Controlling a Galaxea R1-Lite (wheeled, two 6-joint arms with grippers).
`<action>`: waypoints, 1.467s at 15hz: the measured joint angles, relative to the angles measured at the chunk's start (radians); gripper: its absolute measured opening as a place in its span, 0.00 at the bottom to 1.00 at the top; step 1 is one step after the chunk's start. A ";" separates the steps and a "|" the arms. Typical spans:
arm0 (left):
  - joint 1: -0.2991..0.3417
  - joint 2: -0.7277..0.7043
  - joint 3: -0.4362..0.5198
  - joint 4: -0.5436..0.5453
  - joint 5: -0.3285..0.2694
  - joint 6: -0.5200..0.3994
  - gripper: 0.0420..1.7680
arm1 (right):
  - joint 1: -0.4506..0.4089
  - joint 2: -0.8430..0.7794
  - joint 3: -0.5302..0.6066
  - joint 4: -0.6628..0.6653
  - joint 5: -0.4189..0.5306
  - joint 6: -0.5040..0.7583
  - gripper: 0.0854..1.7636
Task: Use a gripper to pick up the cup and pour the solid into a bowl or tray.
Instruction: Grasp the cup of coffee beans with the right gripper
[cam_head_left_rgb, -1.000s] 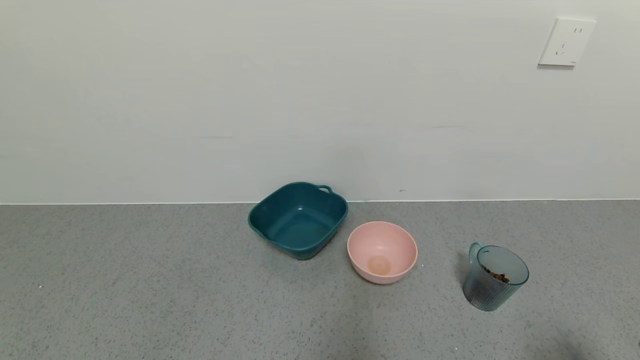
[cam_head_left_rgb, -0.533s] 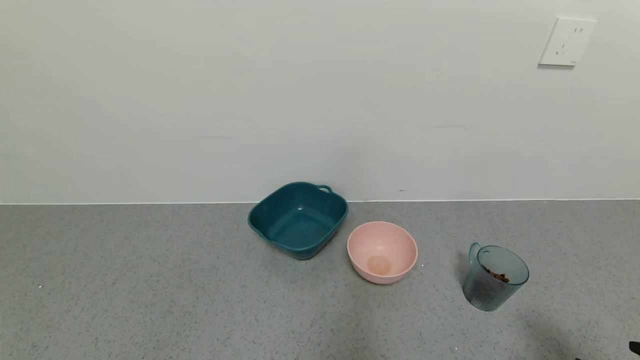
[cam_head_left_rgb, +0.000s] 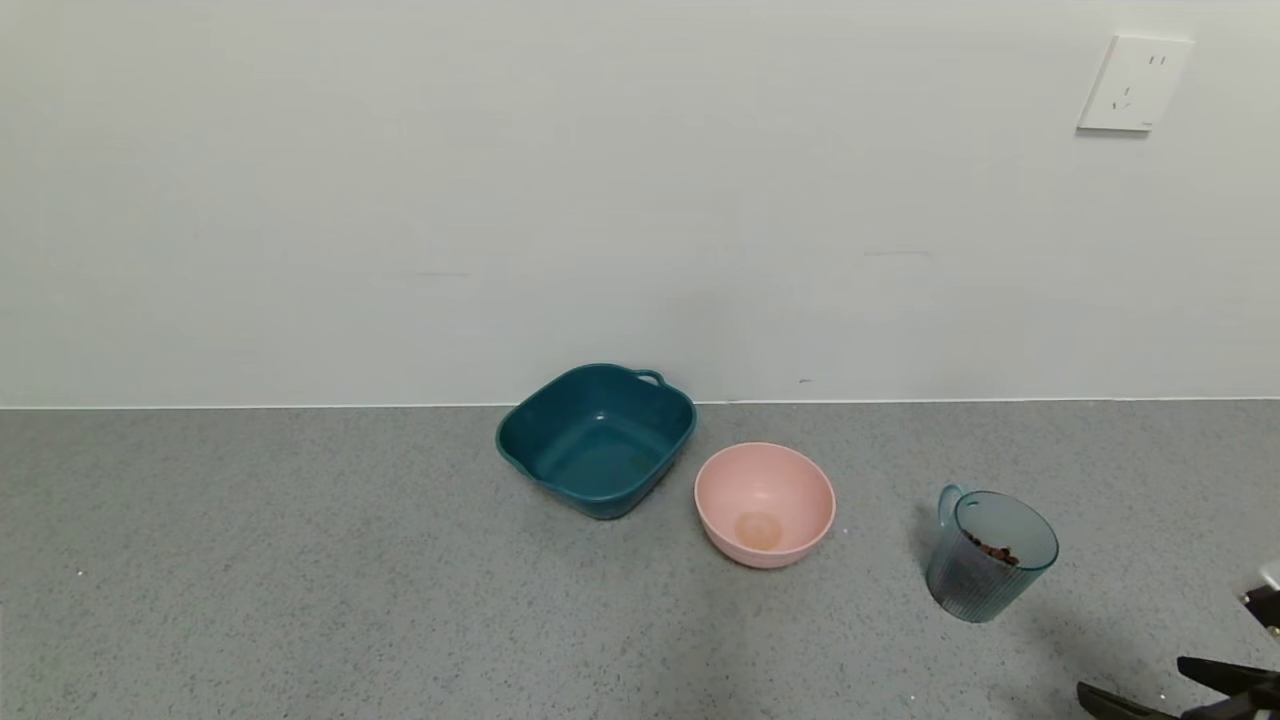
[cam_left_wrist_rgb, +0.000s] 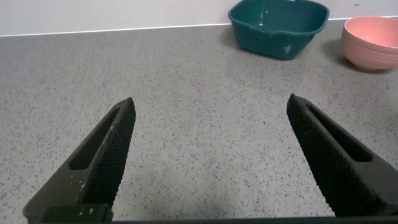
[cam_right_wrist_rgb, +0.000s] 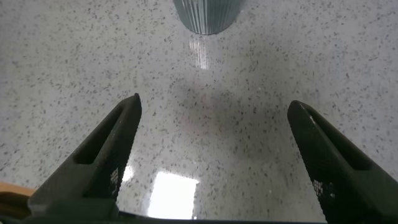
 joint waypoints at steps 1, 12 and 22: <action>0.000 0.000 0.000 0.000 0.000 0.000 0.99 | 0.000 0.041 0.016 -0.048 0.000 0.000 0.97; 0.000 0.000 0.000 0.000 0.000 0.000 0.99 | 0.027 0.428 0.116 -0.530 -0.004 0.015 0.97; 0.000 0.000 0.000 0.000 0.000 0.000 0.99 | 0.058 0.676 0.163 -0.877 -0.026 0.037 0.97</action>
